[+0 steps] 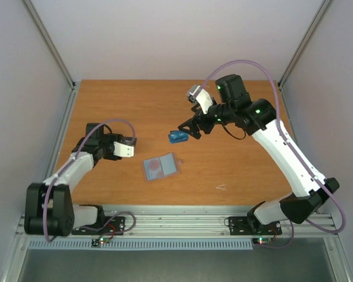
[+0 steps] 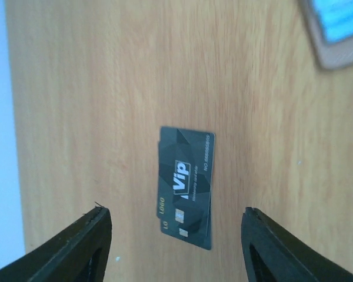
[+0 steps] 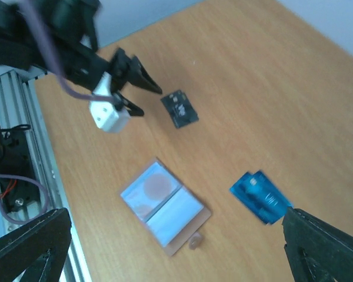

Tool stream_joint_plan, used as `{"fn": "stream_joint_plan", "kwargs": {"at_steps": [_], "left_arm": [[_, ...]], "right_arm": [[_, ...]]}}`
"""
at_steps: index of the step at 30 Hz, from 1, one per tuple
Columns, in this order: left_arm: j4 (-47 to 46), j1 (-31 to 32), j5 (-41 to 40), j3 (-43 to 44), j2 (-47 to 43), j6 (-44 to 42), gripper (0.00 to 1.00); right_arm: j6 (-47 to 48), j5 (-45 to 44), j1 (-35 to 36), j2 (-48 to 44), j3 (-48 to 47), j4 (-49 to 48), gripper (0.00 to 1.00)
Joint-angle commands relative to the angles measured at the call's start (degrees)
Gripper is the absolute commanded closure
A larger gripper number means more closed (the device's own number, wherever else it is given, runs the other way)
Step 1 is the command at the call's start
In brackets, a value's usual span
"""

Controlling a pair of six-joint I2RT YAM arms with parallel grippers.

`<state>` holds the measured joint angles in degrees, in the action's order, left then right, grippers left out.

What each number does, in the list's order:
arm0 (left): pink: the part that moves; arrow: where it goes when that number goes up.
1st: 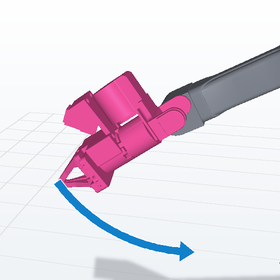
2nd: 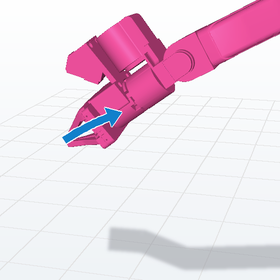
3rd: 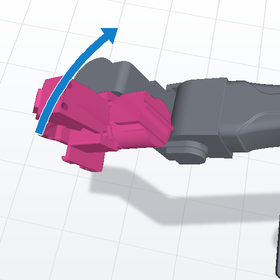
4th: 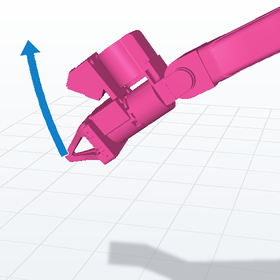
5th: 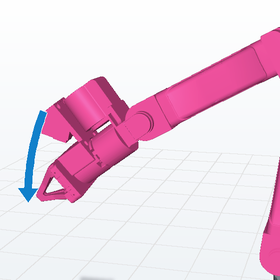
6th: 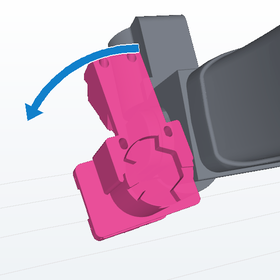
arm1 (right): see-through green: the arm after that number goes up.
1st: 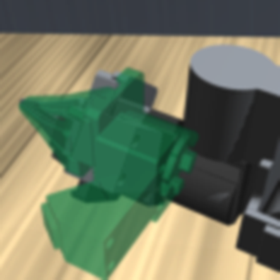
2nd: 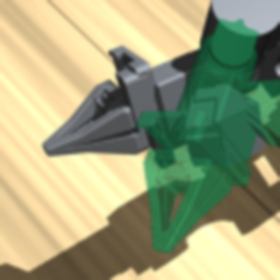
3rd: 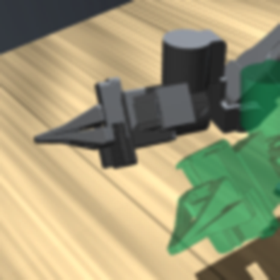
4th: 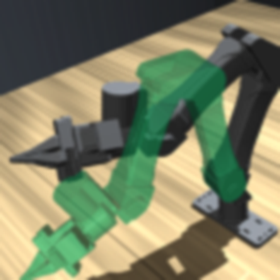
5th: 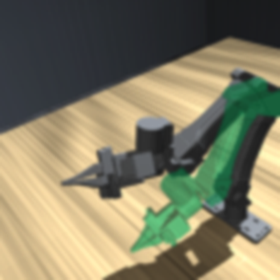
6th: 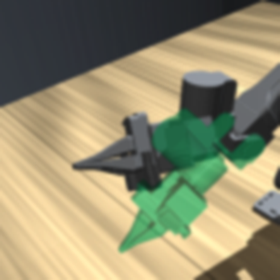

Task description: Take the credit cards out of the card holder

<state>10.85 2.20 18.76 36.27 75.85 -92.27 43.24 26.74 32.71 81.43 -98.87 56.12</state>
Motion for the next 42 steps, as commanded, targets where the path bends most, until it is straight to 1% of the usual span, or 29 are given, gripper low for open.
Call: {"fn": "stream_joint_plan", "kwargs": {"at_steps": [1,2,4,5,6,7,8,9,10,11,12,13,14,16,17,18,20,24,28,32,34,36,40,42], "left_arm": [[18.6,-0.38,8.65,3.68,-9.74,4.73,0.37],[21.17,-0.35,9.78,4.32,-12.25,5.72,0.36],[24.24,-0.36,11.97,5.47,-17.12,11.32,0.34],[24.7,-0.3,12.82,6.18,-19.46,16.45,0.32],[24.66,-0.21,13.58,7.44,-21.47,26.03,0.3],[24.39,-0.14,14.0,8.62,-23.09,32.86,0.29],[24.33,-0.1,14.18,9.93,-24.09,42.88,0.29],[24.25,-0.09,14.04,10.97,-24.62,50.92,0.29],[24.26,-0.13,13.87,11.73,-24.65,64.7,0.29],[24.38,-0.11,14.19,11.89,-24.39,75.52,0.29],[24.26,-0.11,15.14,11.54,-23.84,83.07,0.28],[23.77,-0.09,16.71,10.63,-23.11,94.73,0.28],[21.9,-0.15,18.07,9.15,-21.67,103.48,0.28],[18.02,-0.09,19.91,4.69,-19.01,115.76,0.29],[15.53,-0.11,20.53,2.35,-17.6,124.29,0.29],[13.48,-0.12,20.77,0.44,-16.52,129.21,0.28],[11.02,-0.09,19.17,-1.46,-15.62,132.28,0.27],[3.9,0.03,16.0,-6.39,-14.24,134.02,0.2],[0.28,0.36,14.03,-11.97,-13.04,132.21,0.12],[-4.34,0.61,13.63,-15.89,-12.7,131.75,0.07],[-7.21,0.97,13.36,-17.42,-12.33,131.24,0.06],[-8.03,1.74,11.93,-18.19,-11.77,131.67,0.06],[-13.44,3.2,13.07,-18.96,-8.93,132.03,0.07],[-14.03,3.78,12.54,-19.3,-7.92,132.78,0.09]], "right_arm": [[-11.28,-1.88,-0.33,2.74,4.85,-1.16,0.01],[-13.02,-2.65,-0.28,3.03,6.19,-1.48,0.02],[-17.77,-3.63,-0.3,3.64,9.74,-3.28,0.03],[-21.35,-3.92,-0.29,4.02,11.56,-4.62,0.04],[-24.23,-3.71,-0.28,4.83,13.33,-5.89,0.06],[-26.58,-3.01,-0.28,5.77,14.82,-7.09,0.07],[-28.66,-2.28,-0.28,7.08,16.21,-8.18,0.1],[-30.5,-1.46,-0.29,8.46,17.35,-9.16,0.12],[-31.79,-0.81,-0.14,10.34,18.33,-10.57,0.15],[-32.87,-0.56,0.08,11.99,18.98,-11.14,0.16],[-33.26,-0.61,0.46,13.69,19.13,-11.35,0.17],[-33.26,-0.87,1.01,15.48,18.96,-11.22,0.17],[-33.16,-1.31,1.5,17.55,18.48,-10.94,0.17],[-33.13,-1.92,1.97,21.39,17.59,-10.28,0.17],[-33.09,-2.16,1.98,23.19,17.0,-9.86,0.17],[-32.99,-2.7,2.04,24.96,16.43,-9.37,0.17],[-32.1,-4.06,2.09,27.81,15.33,-8.31,0.16],[-31.1,-3.86,3.1,32.51,14.25,-6.66,0.16],[-30.95,-3.0,4.79,35.33,14.97,-6.95,0.17],[-32.65,-1.37,5.26,36.44,16.25,-8.84,0.21],[-33.24,-0.4,5.26,36.95,16.51,-9.7,0.25],[-33.46,-0.15,5.27,37.55,16.08,-9.76,0.25],[-33.96,0.89,5.34,38.48,15.5,-9.87,0.26],[-34.17,1.57,5.35,38.54,15.68,-10.13,0.3]]}}
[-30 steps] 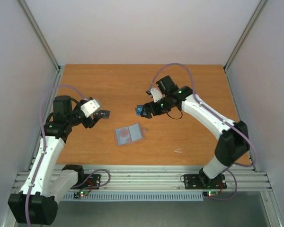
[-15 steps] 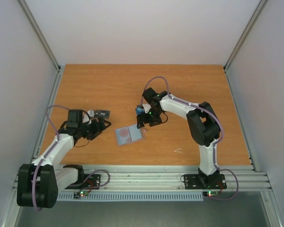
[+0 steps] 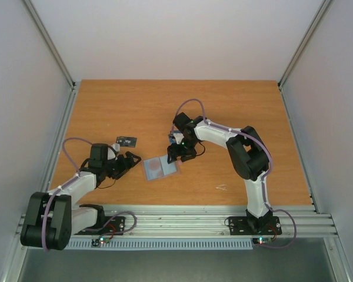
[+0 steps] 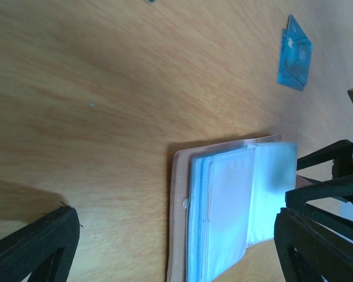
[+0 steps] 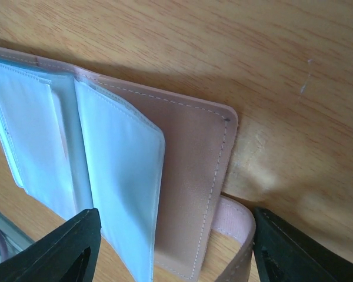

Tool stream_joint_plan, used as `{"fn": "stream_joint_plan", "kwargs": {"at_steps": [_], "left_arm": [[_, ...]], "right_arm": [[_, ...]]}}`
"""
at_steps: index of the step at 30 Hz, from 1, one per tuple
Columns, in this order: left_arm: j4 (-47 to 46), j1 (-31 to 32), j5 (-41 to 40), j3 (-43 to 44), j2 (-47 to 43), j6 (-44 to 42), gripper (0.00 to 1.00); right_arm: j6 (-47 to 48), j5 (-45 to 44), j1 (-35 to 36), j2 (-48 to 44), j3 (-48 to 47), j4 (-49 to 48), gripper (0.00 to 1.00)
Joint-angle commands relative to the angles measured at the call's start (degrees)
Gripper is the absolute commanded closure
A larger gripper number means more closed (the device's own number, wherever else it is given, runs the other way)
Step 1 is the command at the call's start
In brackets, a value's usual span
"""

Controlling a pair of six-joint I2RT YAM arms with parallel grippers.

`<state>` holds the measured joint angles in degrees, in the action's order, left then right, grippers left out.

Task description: Take the credit cards out of the card holder

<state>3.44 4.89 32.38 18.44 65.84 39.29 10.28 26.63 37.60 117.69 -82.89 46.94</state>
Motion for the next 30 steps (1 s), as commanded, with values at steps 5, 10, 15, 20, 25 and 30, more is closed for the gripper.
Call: {"fn": "stream_joint_plan", "kwargs": {"at_steps": [5,10,15,20,25,30], "left_arm": [[-8.69,2.58,-0.2,-1.69,4.48,1.98,0.15],[-10.66,2.92,0.62,-1.87,6.42,2.63,0.22],[-14.27,3.26,3.56,-2.0,6.54,2.47,0.27],[-17.92,3.43,6.22,-2.4,5.08,2.33,0.34],[-19.45,3.31,7.84,-2.64,2.31,2.04,0.35],[-19.65,1.35,12.23,-2.17,-2.73,1.58,0.23]], "right_arm": [[-1.85,4.39,0.45,3.36,-0.11,-2.64,0.34],[-3.95,9.26,0.45,5.41,-0.59,-5.8,0.43],[-5.92,14.43,0.45,6.16,-0.79,-9.15,0.54],[-7.26,19.35,0.43,5.85,-1.47,-12.01,0.76],[-6.73,22.3,0.24,4.94,-2.66,-12.05,0.98],[-3.65,21.43,-0.69,-2.32,-2.85,-9.99,0.99]]}}
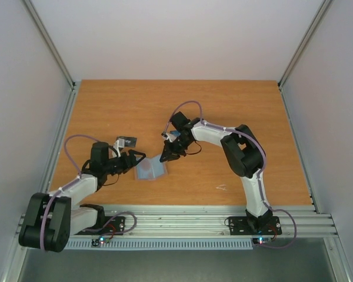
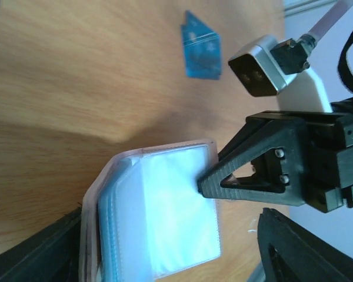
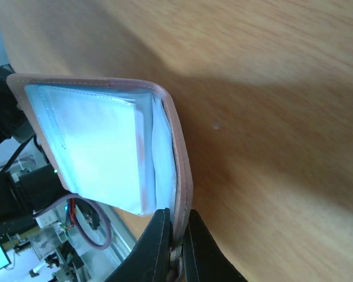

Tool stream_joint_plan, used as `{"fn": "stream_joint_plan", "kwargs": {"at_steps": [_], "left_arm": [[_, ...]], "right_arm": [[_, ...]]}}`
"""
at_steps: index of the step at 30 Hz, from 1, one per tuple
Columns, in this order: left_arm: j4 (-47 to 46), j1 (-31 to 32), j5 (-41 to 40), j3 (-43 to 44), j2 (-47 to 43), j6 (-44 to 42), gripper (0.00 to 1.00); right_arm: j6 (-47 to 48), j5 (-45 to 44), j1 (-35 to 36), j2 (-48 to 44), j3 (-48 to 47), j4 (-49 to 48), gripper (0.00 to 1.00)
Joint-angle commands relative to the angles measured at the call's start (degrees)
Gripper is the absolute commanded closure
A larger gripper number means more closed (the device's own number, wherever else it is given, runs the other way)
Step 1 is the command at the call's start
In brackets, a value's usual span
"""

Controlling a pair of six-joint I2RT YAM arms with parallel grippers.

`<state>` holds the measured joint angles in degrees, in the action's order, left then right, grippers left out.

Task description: Take the credit cards out of the card holder

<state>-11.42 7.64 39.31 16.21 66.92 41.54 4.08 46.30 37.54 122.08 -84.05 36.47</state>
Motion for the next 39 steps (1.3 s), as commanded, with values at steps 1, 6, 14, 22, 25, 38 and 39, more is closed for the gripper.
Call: {"fn": "stream_joint_plan", "kwargs": {"at_steps": [1,6,14,22,25,38,39], "left_arm": [[-5.09,-1.85,7.03,0.27,-4.86,-0.71,0.21],[-11.35,-3.07,18.54,3.31,-11.0,-0.35,0.17],[1.28,-2.57,18.94,15.76,-27.15,-6.78,0.13],[-0.55,-1.71,20.76,21.5,-31.59,-5.24,0.42],[-0.38,-1.6,19.02,22.28,-32.03,-4.21,0.67],[32.18,-0.61,-11.48,27.03,-34.08,-14.98,1.0],[32.01,-0.61,-11.08,26.99,-34.36,-15.86,1.0]], "right_arm": [[3.71,1.68,-0.97,-8.42,-2.29,1.48,0.99],[11.91,1.79,-2.18,-15.98,-8.21,10.92,0.99],[21.98,14.83,-3.57,-24.8,-21.04,17.13,0.99],[24.91,19.73,-3.64,-27.59,-27.32,17.38,0.99],[24.02,20.08,-3.41,-27.87,-27.85,17.05,0.99],[16.75,-34.96,-2.6,-27.64,-38.79,30.32,0.44],[17.12,-41.29,-0.19,-27.34,-40.38,31.78,0.44]]}}
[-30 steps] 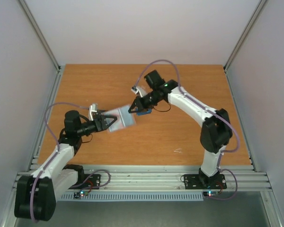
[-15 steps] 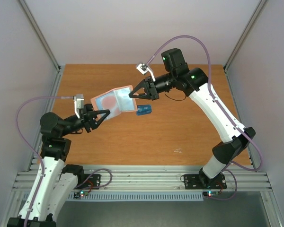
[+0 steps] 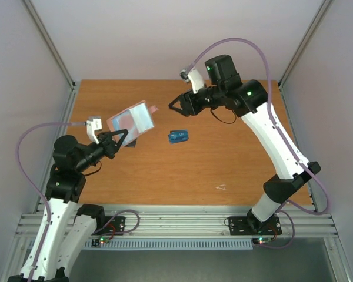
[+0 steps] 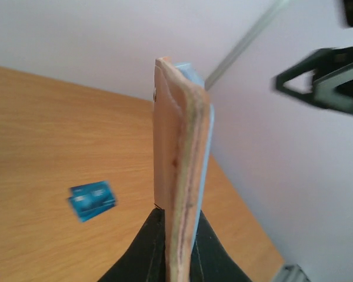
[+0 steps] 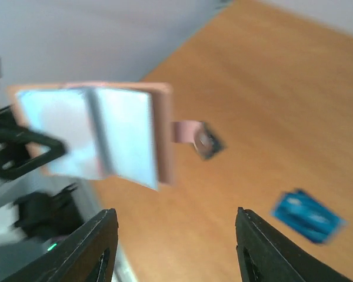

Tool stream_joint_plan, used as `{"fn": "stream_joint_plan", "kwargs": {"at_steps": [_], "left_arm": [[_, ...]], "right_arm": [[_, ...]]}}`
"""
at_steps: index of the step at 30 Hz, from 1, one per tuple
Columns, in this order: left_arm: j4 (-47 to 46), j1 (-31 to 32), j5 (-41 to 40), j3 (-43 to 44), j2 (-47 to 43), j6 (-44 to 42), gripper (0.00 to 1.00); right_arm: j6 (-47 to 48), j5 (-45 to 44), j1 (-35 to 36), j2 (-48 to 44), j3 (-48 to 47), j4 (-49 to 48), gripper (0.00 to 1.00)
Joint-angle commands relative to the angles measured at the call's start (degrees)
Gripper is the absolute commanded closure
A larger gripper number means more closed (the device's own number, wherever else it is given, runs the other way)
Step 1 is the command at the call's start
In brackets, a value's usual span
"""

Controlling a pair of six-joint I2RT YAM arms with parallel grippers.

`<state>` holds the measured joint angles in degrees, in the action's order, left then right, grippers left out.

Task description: Take the credit cards out of the card holder

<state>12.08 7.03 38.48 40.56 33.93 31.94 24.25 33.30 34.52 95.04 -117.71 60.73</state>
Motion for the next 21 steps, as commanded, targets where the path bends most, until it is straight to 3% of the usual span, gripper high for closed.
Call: {"fn": "stream_joint_plan", "kwargs": {"at_steps": [1,3,6,10,12,16,21], "left_arm": [[7.8,0.05,-9.3,2.56,-1.41,-6.41,1.0],[5.57,0.1,-6.81,2.18,-1.38,-4.96,1.0],[2.22,0.16,-3.31,1.51,-1.24,-3.85,1.0],[0.73,0.36,-0.13,1.25,-1.5,-4.6,1.0],[-0.46,0.44,1.74,0.75,-1.77,-3.9,1.0],[-2.39,0.49,4.37,0.35,-2.01,-2.4,1.0],[-4.04,0.53,4.33,0.17,-1.79,-1.87,1.0]], "right_arm": [[-1.19,-36.3,6.38,0.11,-7.68,8.3,0.45],[3.77,-44.98,14.45,1.25,-8.11,7.63,0.42],[4.84,-30.16,20.08,3.82,-9.1,5.17,0.38],[-5.12,-19.01,20.23,7.13,-9.54,-2.8,0.33],[-8.61,-19.77,20.59,8.96,-10.35,-4.81,0.25],[-12.88,-22.93,21.03,13.23,-13.93,-4.59,0.23],[-14.51,-16.41,21.74,17.09,-17.28,-4.91,0.22]]}}
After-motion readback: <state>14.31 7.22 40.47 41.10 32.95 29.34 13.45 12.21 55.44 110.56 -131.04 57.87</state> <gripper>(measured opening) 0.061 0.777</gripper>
